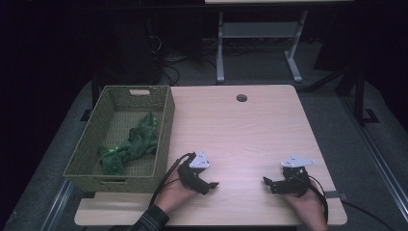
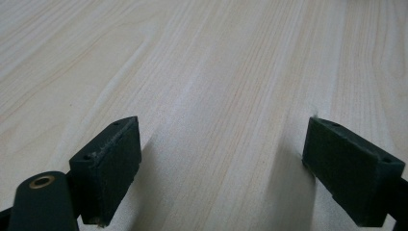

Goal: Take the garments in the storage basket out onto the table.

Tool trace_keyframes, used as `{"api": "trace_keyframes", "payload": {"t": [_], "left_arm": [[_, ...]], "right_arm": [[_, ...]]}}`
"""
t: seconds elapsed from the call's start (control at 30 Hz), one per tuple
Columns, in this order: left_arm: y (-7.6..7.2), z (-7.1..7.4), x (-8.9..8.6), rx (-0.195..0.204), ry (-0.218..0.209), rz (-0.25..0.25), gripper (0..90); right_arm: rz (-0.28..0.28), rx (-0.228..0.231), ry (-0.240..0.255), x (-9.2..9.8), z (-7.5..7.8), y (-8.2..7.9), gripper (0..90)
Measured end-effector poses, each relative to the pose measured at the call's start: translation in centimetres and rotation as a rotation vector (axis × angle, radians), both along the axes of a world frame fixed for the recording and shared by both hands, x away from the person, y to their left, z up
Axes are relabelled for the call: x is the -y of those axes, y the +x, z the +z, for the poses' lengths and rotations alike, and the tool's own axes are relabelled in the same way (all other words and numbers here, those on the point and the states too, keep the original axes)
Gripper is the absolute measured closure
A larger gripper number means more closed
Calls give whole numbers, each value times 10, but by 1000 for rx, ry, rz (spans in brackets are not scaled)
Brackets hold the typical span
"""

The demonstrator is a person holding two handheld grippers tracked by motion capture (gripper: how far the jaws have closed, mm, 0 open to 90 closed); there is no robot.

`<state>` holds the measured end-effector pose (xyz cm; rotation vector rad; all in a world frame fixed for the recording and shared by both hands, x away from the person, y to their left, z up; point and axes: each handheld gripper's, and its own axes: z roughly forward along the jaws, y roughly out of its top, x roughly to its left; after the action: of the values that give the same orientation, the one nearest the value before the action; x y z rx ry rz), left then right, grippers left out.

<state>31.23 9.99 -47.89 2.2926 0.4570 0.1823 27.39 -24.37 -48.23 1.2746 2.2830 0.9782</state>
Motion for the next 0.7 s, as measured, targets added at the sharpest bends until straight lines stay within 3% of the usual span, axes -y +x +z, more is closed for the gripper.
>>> {"api": "trace_keyframes", "payload": {"t": [0.3, 0.43, 0.7], "left_arm": [[1, 0, 0, 0, -5, -10, 128], [0, 1, -2, 5, 15, -22, 129], [-1, 12, -1, 35, 13, -27, 131]], "right_arm": [[4, 1, -2, 0, 0, 0, 73], [5, 2, -2, 0, 0, 0, 73], [3, -1, -1, 0, 0, 0, 73]]}}
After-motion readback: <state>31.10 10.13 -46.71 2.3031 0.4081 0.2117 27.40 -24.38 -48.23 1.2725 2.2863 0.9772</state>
